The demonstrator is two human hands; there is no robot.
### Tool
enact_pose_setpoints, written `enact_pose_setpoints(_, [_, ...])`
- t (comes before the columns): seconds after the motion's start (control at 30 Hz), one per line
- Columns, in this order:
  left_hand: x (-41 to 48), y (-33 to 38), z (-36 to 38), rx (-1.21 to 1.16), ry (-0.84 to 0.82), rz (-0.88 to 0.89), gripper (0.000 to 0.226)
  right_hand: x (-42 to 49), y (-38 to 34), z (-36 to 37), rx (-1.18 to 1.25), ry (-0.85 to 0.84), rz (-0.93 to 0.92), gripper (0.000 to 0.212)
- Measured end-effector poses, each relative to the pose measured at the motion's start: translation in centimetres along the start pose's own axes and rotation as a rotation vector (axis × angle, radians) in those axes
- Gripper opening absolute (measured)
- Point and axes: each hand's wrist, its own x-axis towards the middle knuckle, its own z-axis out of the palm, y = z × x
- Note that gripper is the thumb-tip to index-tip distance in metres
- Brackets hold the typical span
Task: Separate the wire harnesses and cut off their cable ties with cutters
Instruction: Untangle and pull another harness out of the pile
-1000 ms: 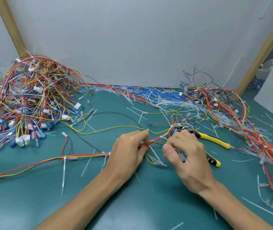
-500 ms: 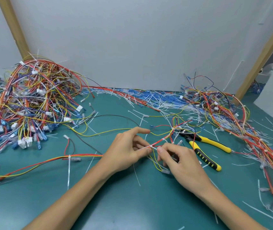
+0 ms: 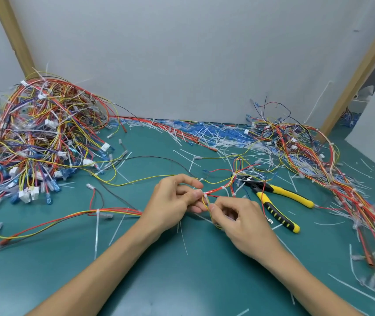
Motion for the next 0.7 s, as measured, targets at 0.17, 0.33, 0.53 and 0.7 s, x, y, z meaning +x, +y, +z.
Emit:
enact_pose_setpoints(0.17, [-0.5, -0.3, 0.0, 0.367, 0.016, 0.219, 0.012, -0.4, 0.1, 0.4, 0.014, -0.003, 0.045, 0.037])
enact_pose_setpoints(0.33, [-1.1, 0.3, -0.3, 0.747, -0.041, 0.542, 0.013, -0.2, 0.5, -0.1, 0.179, -0.015, 0.089, 0.038])
enact_pose_setpoints(0.53, [-1.2, -0.1, -0.3, 0.970, 0.050, 0.637, 0.008, -0.2, 0.5, 0.0, 0.256, -0.066, 0.060, 0.038])
enact_pose_setpoints(0.7, [-0.9, -0.1, 0.2, 1.134, 0.135, 0.708, 0.012, -0.3, 0.4, 0.1, 0.213, 0.004, -0.029, 0.039])
